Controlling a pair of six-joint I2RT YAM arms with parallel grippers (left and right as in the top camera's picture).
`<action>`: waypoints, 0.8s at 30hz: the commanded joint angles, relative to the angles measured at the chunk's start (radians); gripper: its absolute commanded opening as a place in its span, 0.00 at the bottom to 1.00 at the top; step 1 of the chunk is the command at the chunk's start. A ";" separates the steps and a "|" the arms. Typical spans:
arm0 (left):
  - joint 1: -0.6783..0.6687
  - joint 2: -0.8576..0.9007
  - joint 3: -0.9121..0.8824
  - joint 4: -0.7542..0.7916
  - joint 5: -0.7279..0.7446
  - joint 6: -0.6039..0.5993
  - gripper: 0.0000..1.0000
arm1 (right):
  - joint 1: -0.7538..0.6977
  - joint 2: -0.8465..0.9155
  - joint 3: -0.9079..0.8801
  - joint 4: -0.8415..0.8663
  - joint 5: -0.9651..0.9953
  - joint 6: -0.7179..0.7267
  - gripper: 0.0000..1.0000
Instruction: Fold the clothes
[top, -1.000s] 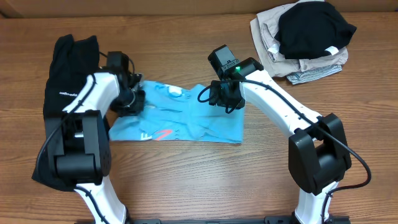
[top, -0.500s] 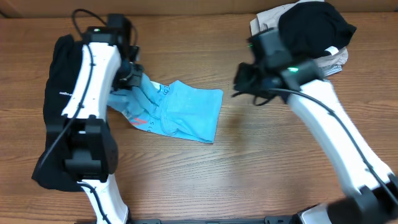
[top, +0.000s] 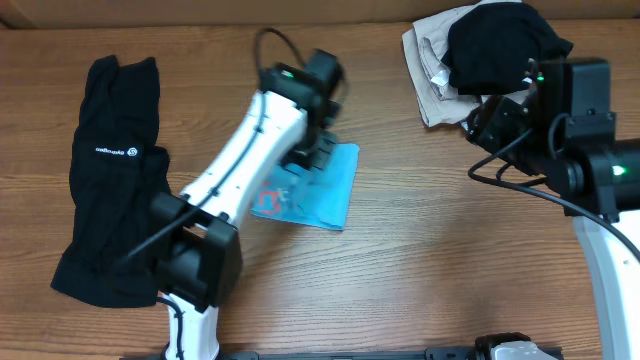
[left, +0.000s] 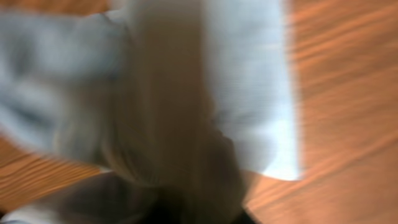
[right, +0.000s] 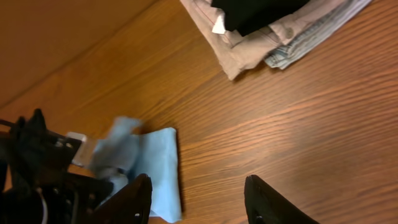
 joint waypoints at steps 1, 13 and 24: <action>-0.087 -0.007 0.016 0.025 0.041 -0.024 0.51 | -0.007 -0.007 0.024 -0.013 0.006 -0.033 0.53; -0.064 -0.007 0.024 0.072 0.052 -0.114 0.90 | -0.007 -0.006 0.024 -0.027 -0.016 -0.052 0.59; 0.227 -0.007 0.129 0.056 0.154 -0.114 1.00 | 0.139 0.160 0.023 0.033 -0.196 -0.222 0.68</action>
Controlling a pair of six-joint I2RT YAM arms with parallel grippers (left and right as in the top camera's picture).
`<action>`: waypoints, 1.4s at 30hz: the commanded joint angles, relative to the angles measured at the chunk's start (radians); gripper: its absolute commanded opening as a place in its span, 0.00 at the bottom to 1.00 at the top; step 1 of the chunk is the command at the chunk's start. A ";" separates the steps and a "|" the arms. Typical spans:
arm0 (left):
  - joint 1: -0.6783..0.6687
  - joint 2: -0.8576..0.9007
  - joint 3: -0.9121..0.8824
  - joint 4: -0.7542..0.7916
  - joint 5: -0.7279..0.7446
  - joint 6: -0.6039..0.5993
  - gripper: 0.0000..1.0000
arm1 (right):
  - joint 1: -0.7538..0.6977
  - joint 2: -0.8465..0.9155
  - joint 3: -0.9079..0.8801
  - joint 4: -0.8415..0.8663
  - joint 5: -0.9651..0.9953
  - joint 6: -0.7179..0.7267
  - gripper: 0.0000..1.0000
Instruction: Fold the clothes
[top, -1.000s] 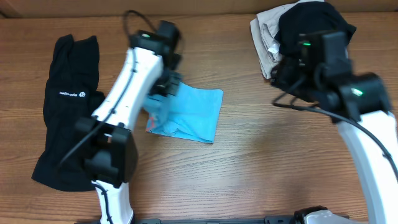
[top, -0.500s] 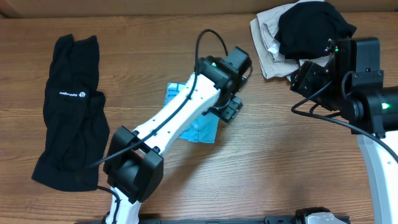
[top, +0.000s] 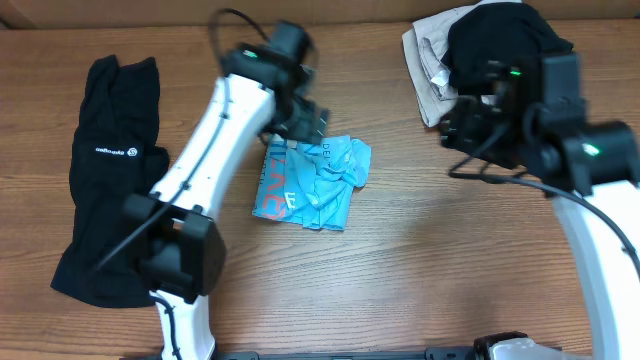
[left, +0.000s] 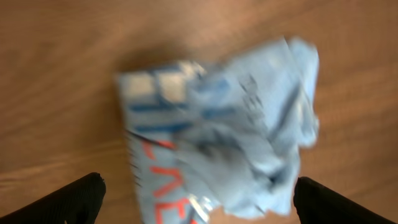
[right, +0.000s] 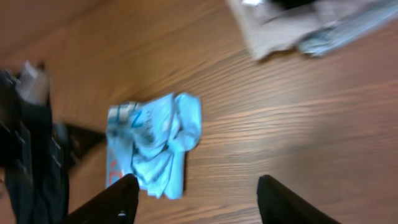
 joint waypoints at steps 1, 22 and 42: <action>0.079 -0.007 0.032 0.023 0.074 -0.014 1.00 | 0.106 0.105 0.023 0.038 -0.083 -0.100 0.69; 0.211 -0.007 0.029 0.043 0.060 -0.014 1.00 | 0.518 0.605 0.023 0.410 0.145 -0.277 0.58; 0.215 -0.007 0.029 0.042 0.058 0.002 1.00 | 0.548 0.586 0.024 0.232 0.089 -0.228 0.04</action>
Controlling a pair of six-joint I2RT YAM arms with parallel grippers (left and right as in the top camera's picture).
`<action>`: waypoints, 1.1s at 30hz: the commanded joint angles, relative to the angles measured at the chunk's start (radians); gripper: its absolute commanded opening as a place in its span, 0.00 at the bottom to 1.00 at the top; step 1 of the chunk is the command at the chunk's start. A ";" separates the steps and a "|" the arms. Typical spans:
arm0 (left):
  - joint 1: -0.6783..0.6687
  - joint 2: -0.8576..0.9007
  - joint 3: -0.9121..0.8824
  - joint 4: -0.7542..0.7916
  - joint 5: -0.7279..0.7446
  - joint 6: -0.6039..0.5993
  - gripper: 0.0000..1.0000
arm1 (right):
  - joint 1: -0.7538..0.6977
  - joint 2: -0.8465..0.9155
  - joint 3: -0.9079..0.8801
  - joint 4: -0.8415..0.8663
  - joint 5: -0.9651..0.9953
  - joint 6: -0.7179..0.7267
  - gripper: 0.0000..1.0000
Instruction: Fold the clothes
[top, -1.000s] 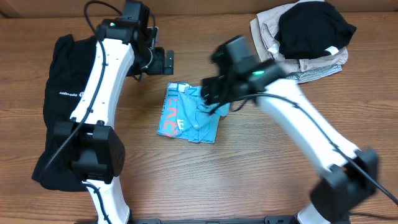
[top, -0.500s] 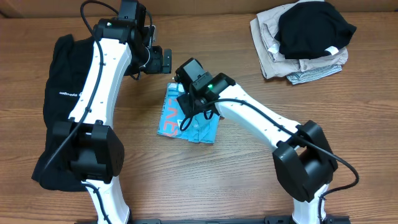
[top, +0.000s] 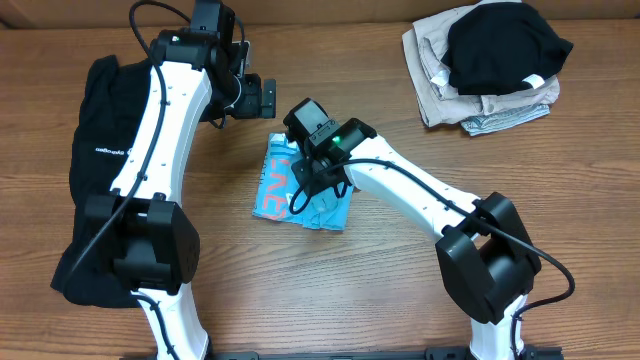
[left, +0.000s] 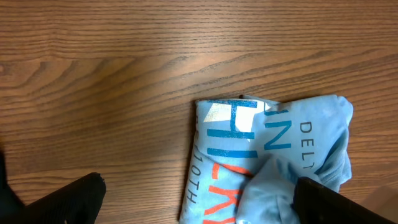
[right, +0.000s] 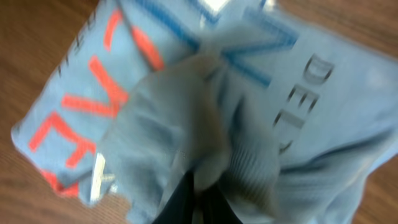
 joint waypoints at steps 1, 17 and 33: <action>0.006 -0.007 0.018 -0.002 0.000 0.005 1.00 | 0.027 -0.045 0.024 -0.123 -0.071 0.057 0.04; 0.006 -0.007 0.018 -0.009 0.000 0.033 1.00 | 0.081 -0.079 0.018 -0.570 -0.159 0.174 0.16; 0.006 -0.007 0.018 0.001 0.001 0.047 1.00 | -0.014 -0.250 0.061 -0.386 -0.125 0.248 0.67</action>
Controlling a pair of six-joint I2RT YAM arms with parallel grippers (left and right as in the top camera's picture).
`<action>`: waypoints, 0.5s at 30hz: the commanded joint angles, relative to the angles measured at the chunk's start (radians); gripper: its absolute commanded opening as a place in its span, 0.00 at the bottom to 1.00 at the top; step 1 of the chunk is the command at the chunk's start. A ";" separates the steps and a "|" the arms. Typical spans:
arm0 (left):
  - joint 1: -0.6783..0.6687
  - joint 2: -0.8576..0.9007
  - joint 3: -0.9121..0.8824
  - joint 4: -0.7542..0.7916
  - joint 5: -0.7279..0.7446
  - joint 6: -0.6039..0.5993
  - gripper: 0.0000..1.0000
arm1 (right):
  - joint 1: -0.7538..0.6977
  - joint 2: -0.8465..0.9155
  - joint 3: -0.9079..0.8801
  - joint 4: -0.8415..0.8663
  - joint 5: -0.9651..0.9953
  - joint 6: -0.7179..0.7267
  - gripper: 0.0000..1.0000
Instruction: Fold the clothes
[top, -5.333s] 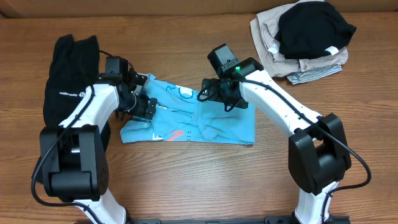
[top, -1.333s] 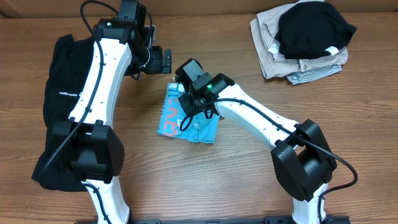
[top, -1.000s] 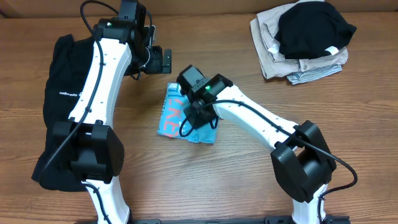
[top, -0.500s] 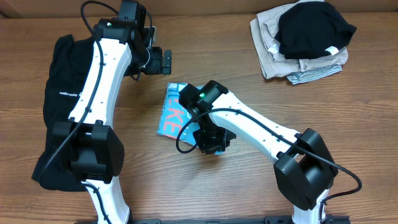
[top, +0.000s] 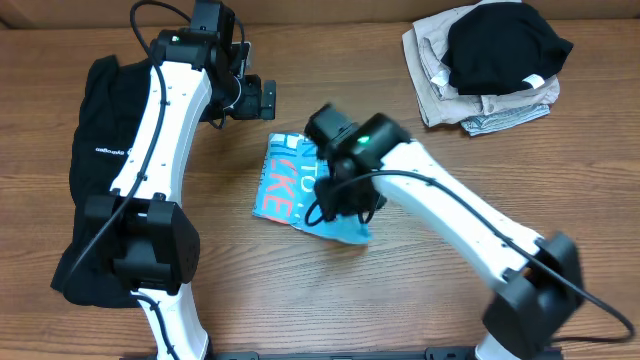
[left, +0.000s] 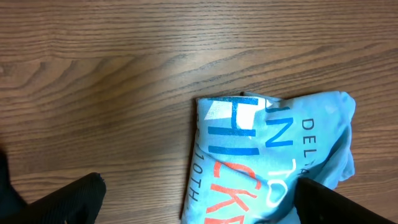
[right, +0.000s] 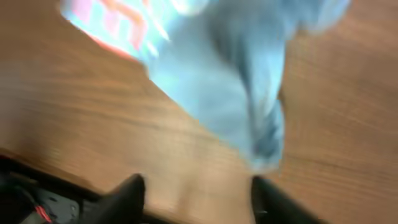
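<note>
A light blue T-shirt (top: 280, 186) with red and blue lettering lies partly folded in the middle of the table, a loose tail trailing to its front right. My right gripper (top: 345, 200) hovers over that tail. The right wrist view is blurred: the right gripper (right: 199, 198) is open over bare wood, with the shirt (right: 217, 68) just beyond its fingers. My left gripper (top: 258, 98) hangs at the back left of the shirt. In the left wrist view the left gripper (left: 199, 204) is open, and the shirt (left: 267, 155) lies below it, untouched.
A long black garment (top: 110, 150) lies along the left side of the table, under the left arm. A stack of folded clothes (top: 485, 55), beige and grey with a black one on top, sits at the back right corner.
My right gripper was shut on the bunched part of the blue shirt; now it is open and nearer the front right. The shirt lies flatter, with its tail drawn out. The left arm has not moved.
First my left gripper was down on the blue shirt and the right arm was by the stack. Then the left gripper was open above a crumpled shirt. Later it was at the back left, with the right gripper shut on the crumple. Now the shirt is released and flatter.
</note>
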 joint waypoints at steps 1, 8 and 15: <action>0.006 -0.007 0.018 0.006 0.001 0.023 1.00 | -0.012 -0.040 0.029 0.066 0.021 0.008 0.69; 0.006 -0.007 0.018 0.004 0.000 0.023 1.00 | -0.012 -0.015 0.012 0.169 0.036 0.009 0.69; 0.007 -0.007 0.018 0.004 -0.026 0.027 1.00 | -0.012 0.041 -0.017 0.190 0.133 0.051 0.64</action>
